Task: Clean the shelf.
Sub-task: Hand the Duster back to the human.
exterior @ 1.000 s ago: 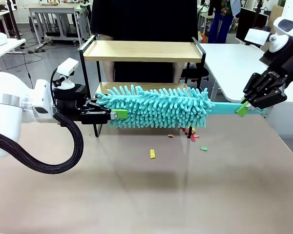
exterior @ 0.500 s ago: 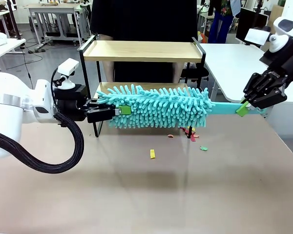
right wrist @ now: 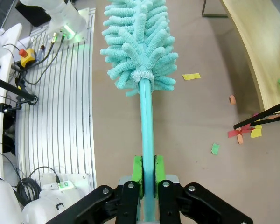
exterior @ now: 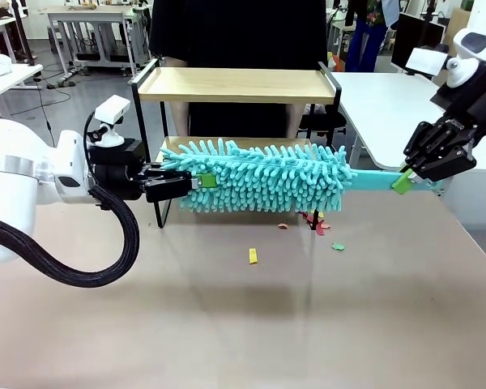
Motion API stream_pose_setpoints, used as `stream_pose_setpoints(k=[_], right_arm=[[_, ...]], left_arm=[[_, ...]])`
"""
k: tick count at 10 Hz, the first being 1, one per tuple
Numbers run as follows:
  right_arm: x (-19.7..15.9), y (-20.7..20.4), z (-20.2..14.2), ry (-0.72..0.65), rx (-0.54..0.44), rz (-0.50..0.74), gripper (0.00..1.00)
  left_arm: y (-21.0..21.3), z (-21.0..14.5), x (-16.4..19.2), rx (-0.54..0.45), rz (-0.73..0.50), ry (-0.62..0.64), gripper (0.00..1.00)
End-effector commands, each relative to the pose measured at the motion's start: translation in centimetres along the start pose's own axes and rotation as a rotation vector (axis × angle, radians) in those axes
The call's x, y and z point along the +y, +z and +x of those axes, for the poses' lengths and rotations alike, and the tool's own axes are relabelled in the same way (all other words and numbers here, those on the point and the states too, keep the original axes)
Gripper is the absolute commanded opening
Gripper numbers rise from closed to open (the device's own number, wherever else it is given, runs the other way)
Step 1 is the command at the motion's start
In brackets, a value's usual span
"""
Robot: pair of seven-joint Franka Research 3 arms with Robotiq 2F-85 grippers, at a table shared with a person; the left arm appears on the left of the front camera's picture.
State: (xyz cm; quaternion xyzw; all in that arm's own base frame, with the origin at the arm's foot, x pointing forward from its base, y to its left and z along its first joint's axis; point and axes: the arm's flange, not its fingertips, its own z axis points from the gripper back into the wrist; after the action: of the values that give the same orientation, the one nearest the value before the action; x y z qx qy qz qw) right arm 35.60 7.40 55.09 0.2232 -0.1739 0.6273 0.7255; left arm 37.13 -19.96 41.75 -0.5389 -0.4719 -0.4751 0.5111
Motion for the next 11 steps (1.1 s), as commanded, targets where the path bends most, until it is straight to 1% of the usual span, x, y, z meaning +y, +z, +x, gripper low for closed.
stream_pose_setpoints(k=[1, 2, 3, 4, 5, 6, 7, 8, 9, 11], right_arm=[[0.0, 0.1, 0.2, -0.007, -0.010, -0.005, 0.13], [0.0, 0.1, 0.2, -0.007, -0.010, -0.005, 0.13], [0.0, 0.0, 0.0, 0.001, 0.000, 0.001, 0.24], [-0.2, 0.4, 0.2, 0.017, -0.010, -0.014, 0.73], [-0.2, 0.9, 0.1, 0.023, -0.031, -0.003, 0.83], [-0.1, 1.5, 0.1, 0.027, -0.041, -0.003, 1.00], [0.0, 2.4, 0.0, 0.024, -0.080, 0.001, 1.00], [0.0, 4.0, -0.3, -0.002, -0.166, -0.006, 0.97], [-0.2, 5.8, -0.9, -0.037, -0.287, -0.019, 1.00], [-0.5, 9.0, -2.7, -0.124, -0.507, -0.052, 1.00]], left_arm=[[0.4, 0.6, -0.6, -0.024, 0.027, 0.051, 0.01], [0.0, 0.0, 0.0, 0.000, 0.000, 0.000, 0.01], [0.0, 0.0, 0.0, 0.000, 0.000, 0.000, 0.01], [0.0, 0.0, 0.0, 0.000, 0.000, 0.000, 0.01], [0.0, 0.0, 0.0, 0.000, 0.000, 0.000, 0.01], [0.0, 0.0, 0.0, 0.000, 0.000, 0.000, 0.01], [0.0, 0.0, 0.0, 0.000, 0.000, 0.000, 0.01], [0.0, 0.0, 0.0, 0.000, 0.000, 0.000, 0.01], [0.0, 0.0, 0.0, 0.000, 0.000, 0.000, 0.01], [0.0, 0.0, 0.0, 0.000, 0.000, 0.000, 0.01]])
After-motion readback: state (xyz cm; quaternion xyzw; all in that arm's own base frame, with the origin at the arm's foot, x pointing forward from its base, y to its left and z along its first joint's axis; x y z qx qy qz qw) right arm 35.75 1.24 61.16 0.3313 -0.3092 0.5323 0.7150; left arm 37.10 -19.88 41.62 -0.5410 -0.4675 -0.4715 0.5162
